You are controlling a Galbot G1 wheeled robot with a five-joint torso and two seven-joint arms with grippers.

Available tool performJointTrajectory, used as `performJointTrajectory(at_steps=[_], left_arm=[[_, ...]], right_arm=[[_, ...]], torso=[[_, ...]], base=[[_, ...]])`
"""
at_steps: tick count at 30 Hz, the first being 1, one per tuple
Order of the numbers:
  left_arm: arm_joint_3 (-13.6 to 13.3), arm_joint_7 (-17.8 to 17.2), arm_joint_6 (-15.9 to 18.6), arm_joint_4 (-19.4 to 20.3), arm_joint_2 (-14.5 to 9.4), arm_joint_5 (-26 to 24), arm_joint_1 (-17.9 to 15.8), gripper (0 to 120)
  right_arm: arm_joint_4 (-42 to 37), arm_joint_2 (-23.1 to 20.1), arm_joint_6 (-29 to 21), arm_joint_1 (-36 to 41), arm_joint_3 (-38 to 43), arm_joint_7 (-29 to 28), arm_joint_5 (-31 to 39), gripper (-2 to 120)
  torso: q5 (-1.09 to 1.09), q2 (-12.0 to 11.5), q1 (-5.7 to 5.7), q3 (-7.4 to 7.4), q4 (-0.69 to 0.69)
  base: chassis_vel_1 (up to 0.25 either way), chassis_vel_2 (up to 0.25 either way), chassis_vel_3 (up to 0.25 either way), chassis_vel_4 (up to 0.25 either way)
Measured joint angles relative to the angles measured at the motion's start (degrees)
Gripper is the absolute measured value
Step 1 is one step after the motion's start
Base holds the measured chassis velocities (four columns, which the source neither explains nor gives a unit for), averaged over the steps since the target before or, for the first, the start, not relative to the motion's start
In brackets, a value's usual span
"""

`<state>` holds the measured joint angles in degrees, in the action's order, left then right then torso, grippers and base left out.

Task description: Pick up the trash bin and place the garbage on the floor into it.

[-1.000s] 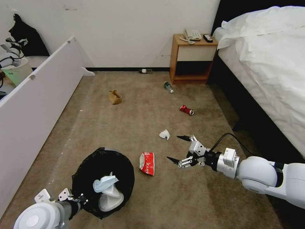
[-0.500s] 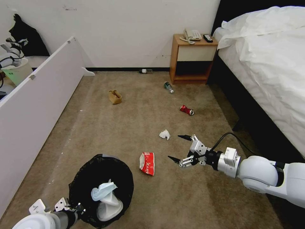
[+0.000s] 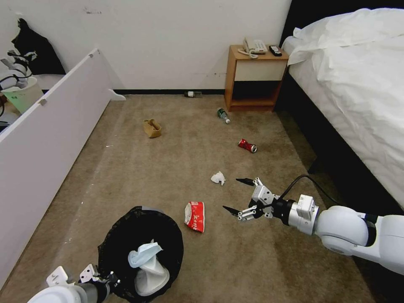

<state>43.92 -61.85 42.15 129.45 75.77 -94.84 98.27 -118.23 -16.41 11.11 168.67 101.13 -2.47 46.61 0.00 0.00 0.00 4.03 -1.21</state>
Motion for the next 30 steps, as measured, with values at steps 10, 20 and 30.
performJointTrajectory(at_steps=[10, 20, 30], left_arm=[[-0.88, 1.93, -0.01, 0.16, 0.00, 2.79, -1.79, 0], [-2.38, 2.28, -0.01, 0.14, 0.71, 4.67, -2.69, 0], [-4.27, 3.43, -0.01, 0.88, 0.76, 7.01, -3.33, 0]], right_arm=[[0.23, -0.54, 0.02, 0.02, -0.05, -0.03, 0.76, 100], [0.34, -0.57, 0.01, 0.02, -0.10, -0.32, 0.90, 100], [0.32, -0.23, 0.10, 0.02, -0.10, -0.31, 0.83, 100]], torso=[[0.00, 0.00, 0.00, 0.00, 0.00], [0.00, 0.00, 0.00, 0.00, 0.00], [0.00, 0.00, 0.00, 0.00, 0.00]], base=[[0.000, 0.000, 0.000, 0.000], [0.000, 0.000, 0.000, 0.000], [0.000, 0.000, 0.000, 0.000]])
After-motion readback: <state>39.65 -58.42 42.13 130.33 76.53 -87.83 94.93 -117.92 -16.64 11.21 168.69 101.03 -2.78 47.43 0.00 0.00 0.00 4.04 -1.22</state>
